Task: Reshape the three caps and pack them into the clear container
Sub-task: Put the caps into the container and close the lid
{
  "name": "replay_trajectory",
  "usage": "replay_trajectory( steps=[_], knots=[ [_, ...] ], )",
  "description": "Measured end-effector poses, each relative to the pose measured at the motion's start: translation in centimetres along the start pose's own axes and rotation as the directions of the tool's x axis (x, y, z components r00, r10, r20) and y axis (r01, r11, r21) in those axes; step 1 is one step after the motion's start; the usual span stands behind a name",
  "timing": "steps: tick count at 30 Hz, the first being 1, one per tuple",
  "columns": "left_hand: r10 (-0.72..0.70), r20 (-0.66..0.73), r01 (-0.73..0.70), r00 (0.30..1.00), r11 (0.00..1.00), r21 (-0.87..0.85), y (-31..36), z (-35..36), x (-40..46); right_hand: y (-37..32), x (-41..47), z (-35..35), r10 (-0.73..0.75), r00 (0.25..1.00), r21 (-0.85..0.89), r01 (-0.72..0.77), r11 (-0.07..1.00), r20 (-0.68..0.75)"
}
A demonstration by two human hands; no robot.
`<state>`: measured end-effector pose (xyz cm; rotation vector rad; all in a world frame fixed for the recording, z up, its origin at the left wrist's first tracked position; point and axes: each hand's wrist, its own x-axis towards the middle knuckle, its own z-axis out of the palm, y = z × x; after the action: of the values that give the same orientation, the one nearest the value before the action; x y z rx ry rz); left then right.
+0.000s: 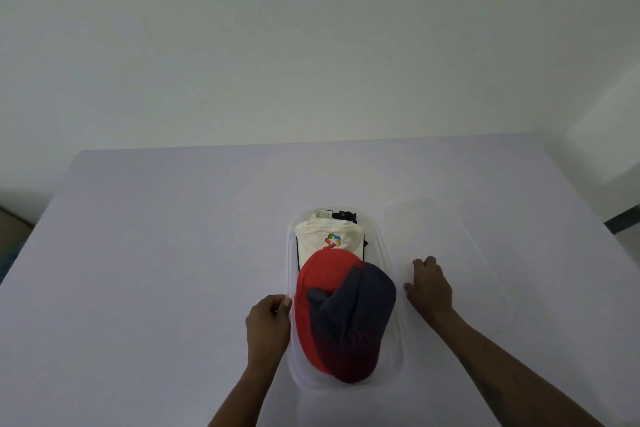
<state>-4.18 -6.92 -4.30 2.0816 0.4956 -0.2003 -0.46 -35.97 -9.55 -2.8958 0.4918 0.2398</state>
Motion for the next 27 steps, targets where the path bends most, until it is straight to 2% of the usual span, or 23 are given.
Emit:
replay_trajectory(
  steps=[4, 8, 12, 15, 17, 19, 21, 22, 23, 25, 27],
  knots=[
    [0.002, 0.017, -0.001, 1.000, 0.999, -0.040, 0.5, 0.2, 0.6, -0.3, -0.1, -1.2, 0.032, 0.999, 0.012, -0.032, 0.999, -0.019],
    [-0.005, 0.028, 0.006, 1.000, 0.998, -0.056, 0.8, 0.6, 1.8, -0.6, -0.6, -4.7, 0.075, 0.996, 0.172, -0.068, 0.983, -0.038],
    [-0.041, 0.035, 0.043, 0.999, 0.997, -0.059, 1.7, 0.6, 1.7, -1.8, -2.1, -9.8, 0.132, 0.991, 0.367, -0.120, 0.922, -0.007],
    [-0.019, -0.042, 0.017, 0.999, 0.999, -0.032, 2.9, 0.2, 0.0, -3.6, -5.4, -13.2, 0.129, 0.991, 0.433, -0.104, 0.895, -0.029],
    [0.099, -0.024, -0.101, 0.995, 0.986, -0.132, 5.0, -0.5, -1.8, -5.1, -8.3, -15.0, 0.104, 0.992, 0.453, -0.057, 0.890, -0.079],
    [0.205, 0.141, -0.159, 0.968, 0.945, -0.284, 8.2, -1.2, -3.5, -7.1, -11.1, -16.4, 0.039, 0.984, 0.432, 0.041, 0.901, -0.176],
    [0.259, 0.341, -0.063, 0.904, 0.868, -0.493, 11.8, -1.8, -5.0, -9.5, -13.3, -17.0, -0.056, 0.965, 0.400, 0.159, 0.902, -0.256],
    [0.290, 0.380, -0.035, 0.878, 0.832, -0.553, 13.1, -1.9, -5.4, -10.9, -14.2, -17.1, -0.109, 0.954, 0.389, 0.216, 0.895, -0.280],
    [0.319, 0.361, -0.052, 0.876, 0.807, -0.588, 14.0, -2.0, -5.7, -12.0, -14.9, -16.6, -0.160, 0.942, 0.380, 0.270, 0.885, -0.296],
    [0.335, 0.215, -0.146, 0.917, 0.785, -0.602, 14.4, -2.4, -5.4, -13.5, -15.2, -15.3, -0.260, 0.906, 0.361, 0.378, 0.853, -0.335],
    [0.293, 0.142, -0.146, 0.945, 0.772, -0.618, 13.6, -3.0, -4.0, -13.6, -14.2, -15.1, -0.330, 0.884, 0.439, 0.454, 0.775, -0.332]
  ],
)
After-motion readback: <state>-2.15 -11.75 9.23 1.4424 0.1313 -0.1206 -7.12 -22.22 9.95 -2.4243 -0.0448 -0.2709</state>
